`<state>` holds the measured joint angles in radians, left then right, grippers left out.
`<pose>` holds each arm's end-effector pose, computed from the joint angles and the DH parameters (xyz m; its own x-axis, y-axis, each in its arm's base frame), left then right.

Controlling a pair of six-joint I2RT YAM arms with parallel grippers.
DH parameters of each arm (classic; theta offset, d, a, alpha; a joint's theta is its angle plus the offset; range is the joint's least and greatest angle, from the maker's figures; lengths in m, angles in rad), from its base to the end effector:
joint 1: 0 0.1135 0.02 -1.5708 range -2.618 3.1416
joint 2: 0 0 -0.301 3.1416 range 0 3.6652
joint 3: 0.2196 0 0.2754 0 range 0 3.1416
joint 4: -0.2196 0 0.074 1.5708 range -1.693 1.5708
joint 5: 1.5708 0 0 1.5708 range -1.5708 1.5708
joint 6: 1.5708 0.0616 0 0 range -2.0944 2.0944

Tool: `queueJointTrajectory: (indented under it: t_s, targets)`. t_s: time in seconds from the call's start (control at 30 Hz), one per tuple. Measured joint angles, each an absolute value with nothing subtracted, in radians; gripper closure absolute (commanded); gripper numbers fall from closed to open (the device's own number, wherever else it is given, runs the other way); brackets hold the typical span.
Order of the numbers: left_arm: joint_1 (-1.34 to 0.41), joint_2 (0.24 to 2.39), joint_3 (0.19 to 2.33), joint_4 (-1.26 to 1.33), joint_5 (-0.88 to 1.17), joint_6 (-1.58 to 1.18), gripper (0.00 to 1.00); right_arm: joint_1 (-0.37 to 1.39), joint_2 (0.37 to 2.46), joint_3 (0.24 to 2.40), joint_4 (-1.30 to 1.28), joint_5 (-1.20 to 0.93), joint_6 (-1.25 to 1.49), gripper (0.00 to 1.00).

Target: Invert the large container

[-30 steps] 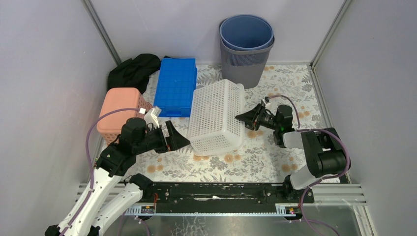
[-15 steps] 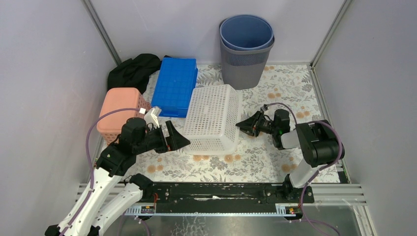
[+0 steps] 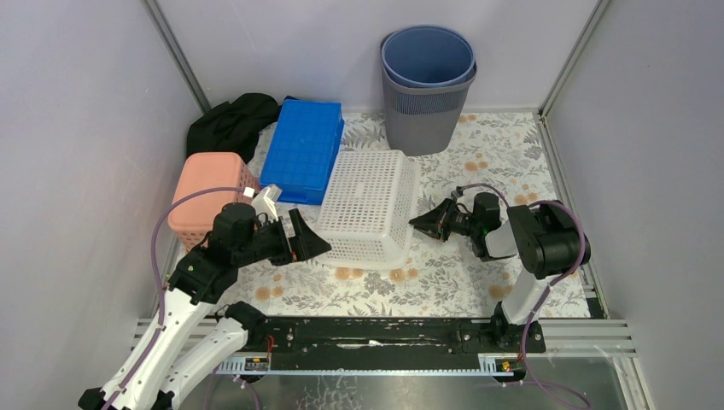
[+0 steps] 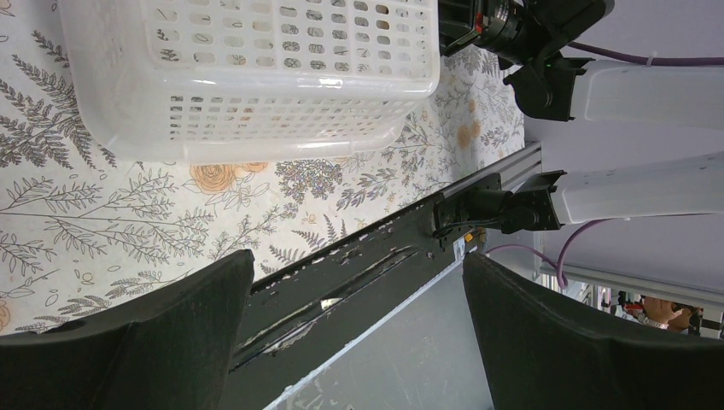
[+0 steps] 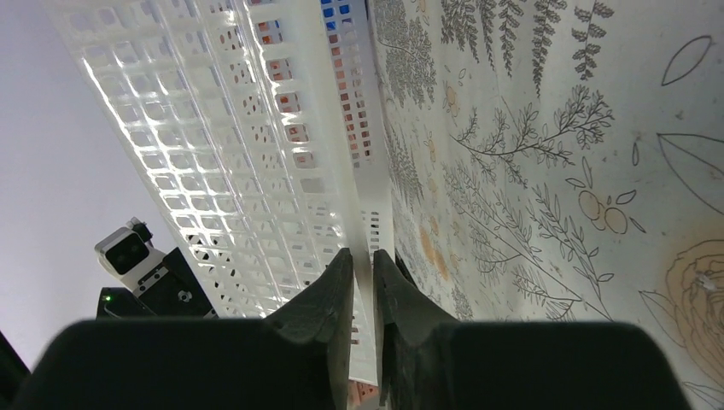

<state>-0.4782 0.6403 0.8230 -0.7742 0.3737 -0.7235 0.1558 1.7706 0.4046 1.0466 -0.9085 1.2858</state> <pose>0.1149 -0.0849 0.3279 -0.8328 -0.2625 -0.4874 0.1950 0.6848 -0.7021 0.2882 0.0944 0.1224 -0.8886 0.4578 -0.0293 0.0629 0.1849 0.9807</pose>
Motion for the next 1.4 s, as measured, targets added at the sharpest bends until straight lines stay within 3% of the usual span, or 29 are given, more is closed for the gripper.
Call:
queueJointTrajectory:
  t_s: [0.3, 1.4]
  targets:
    - [-0.478, 0.644, 0.823, -0.774, 0.373, -0.723, 0.00, 0.156, 1.772, 0.427, 0.981, -0.905, 1.215, 0.91]
    - [-0.478, 0.633, 0.823, -0.774, 0.373, -0.724, 0.00, 0.131, 1.607, 0.675, 0.076, -0.689, 0.666, 0.96]
